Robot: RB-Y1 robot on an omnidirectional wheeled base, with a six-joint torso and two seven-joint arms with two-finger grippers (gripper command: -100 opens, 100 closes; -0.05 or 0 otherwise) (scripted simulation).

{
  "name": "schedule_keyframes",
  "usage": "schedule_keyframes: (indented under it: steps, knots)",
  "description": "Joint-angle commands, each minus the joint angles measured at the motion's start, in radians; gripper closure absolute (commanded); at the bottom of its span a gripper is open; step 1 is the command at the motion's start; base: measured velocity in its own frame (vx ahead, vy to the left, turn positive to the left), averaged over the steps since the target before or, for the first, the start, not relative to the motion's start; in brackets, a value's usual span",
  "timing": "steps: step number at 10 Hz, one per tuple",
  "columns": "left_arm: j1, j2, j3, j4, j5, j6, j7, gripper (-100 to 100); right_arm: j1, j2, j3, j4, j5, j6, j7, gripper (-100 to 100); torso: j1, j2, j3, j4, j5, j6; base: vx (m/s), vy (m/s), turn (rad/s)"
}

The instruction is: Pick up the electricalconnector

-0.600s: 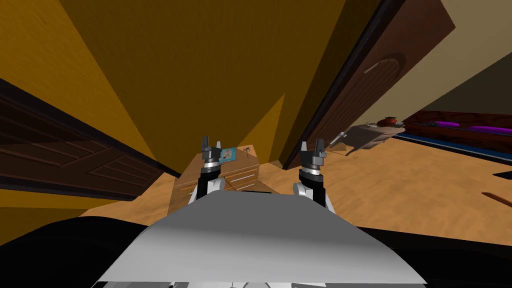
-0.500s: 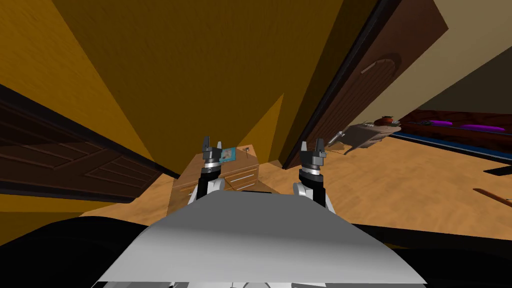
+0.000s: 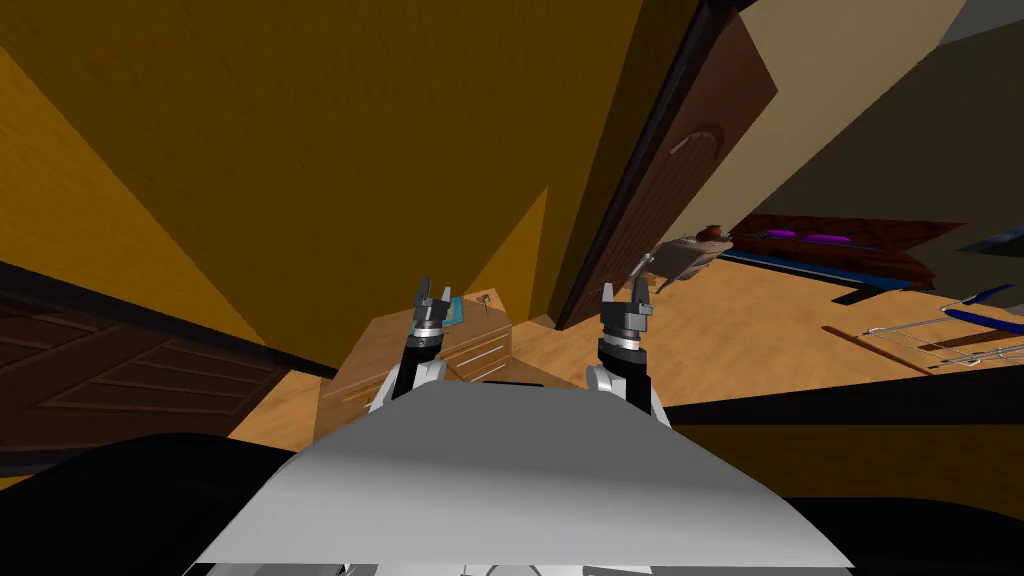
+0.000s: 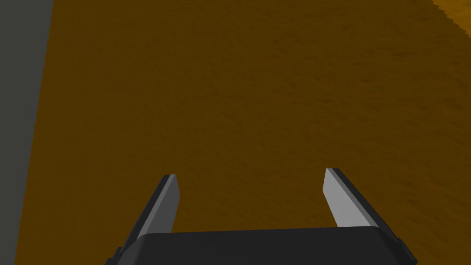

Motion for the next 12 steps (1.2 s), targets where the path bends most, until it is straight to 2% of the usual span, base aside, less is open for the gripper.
schedule_keyframes:
  steps: [1, 2, 4, 5, 6, 7, 8, 9, 10, 11, 12]
  knots:
    - [0.004, 0.05, -0.008, 0.034, -0.026, -0.036, 0.05, -100, 0.0, 0.0, 0.0, 0.0, 0.0, 0.0, 0.0, 0, 0.0, 0.0, 0.0, 0.0, 0.0, 0.0, -0.075, 0.047, -0.269]
    - [0.004, 0.05, -0.008, 0.034, -0.026, -0.036, 0.055, -100, 0.0, 0.0, 0.0, 0.0, 0.0, 0.0, 0.0, 0, 0.001, 0.001, 0.0, 0.0, 0.0, 0.0, -0.046, 0.033, -0.129]
    - [-0.001, 0.114, -0.014, 0.093, -0.061, -0.082, 0.117, -100, 0.0, 0.0, 0.0, 0.0, 0.0, 0.0, 0.0, 0, -0.001, -0.002, -0.001, 0.0, 0.0, 0.0, -0.036, 0.022, -0.349]
    - [-0.001, 0.119, -0.014, 0.093, -0.061, -0.082, 0.13, -100, 0.0, 0.0, 0.0, 0.0, 0.0, 0.0, 0.0, 0, 0.0, -0.002, -0.001, 0.0, 0.0, 0.0, -0.042, 0.03, -0.103]
    - [-0.004, 0.156, -0.016, 0.127, -0.08, -0.106, 0.167, -100, 0.0, 0.0, 0.0, 0.0, 0.0, 0.0, 0.0, 0, 0.0, -0.002, -0.001, 0.0, 0.0, -0.001, -0.045, 0.019, -0.144]
    - [-0.004, 0.156, -0.016, 0.127, -0.08, -0.106, 0.172, -100, 0.0, 0.0, 0.0, 0.0, 0.0, 0.0, 0.0, 0, 0.0, -0.002, -0.001, 0.0, 0.0, 0.0, -0.033, 0.015, -0.162]
    - [-0.006, 0.194, -0.02, 0.163, -0.101, -0.131, 0.212, -100, 0.0, 0.0, 0.0, 0.0, 0.0, 0.0, 0.0, 0, -0.001, -0.002, -0.001, 0.0, 0.0, -0.001, -0.032, 0.013, -0.31]
    - [-0.006, 0.194, -0.02, 0.163, -0.101, -0.131, 0.215, -100, 0.0, 0.0, 0.0, 0.0, 0.0, 0.0, 0.0, 0, -0.001, -0.003, -0.001, 0.0, 0.0, 0.0, -0.027, 0.019, -0.126]
    - [-0.008, 0.232, -0.023, 0.202, -0.123, -0.157, 0.256, -100, 0.0, 0.0, 0.0, 0.0, 0.0, 0.0, 0.0, 0, -0.001, -0.003, -0.002, -0.001, 0.0, -0.001, -0.034, 0.016, -0.186]
    - [-0.008, 0.232, -0.023, 0.202, -0.123, -0.157, 0.26, -100, 0.0, 0.0, 0.0, 0.0, 0.0, 0.0, 0.0, 0, -0.001, -0.003, -0.002, -0.001, 0.0, 0.0, -0.03, 0.012, -0.174]
    - [-0.01, 0.27, -0.027, 0.243, -0.147, -0.182, 0.299, -100, 0.0, 0.0, 0.0, 0.0, 0.0, 0.0, 0.0, 0, -0.001, -0.003, -0.002, -0.001, 0.0, -0.001, -0.025, 0.007, -0.374]
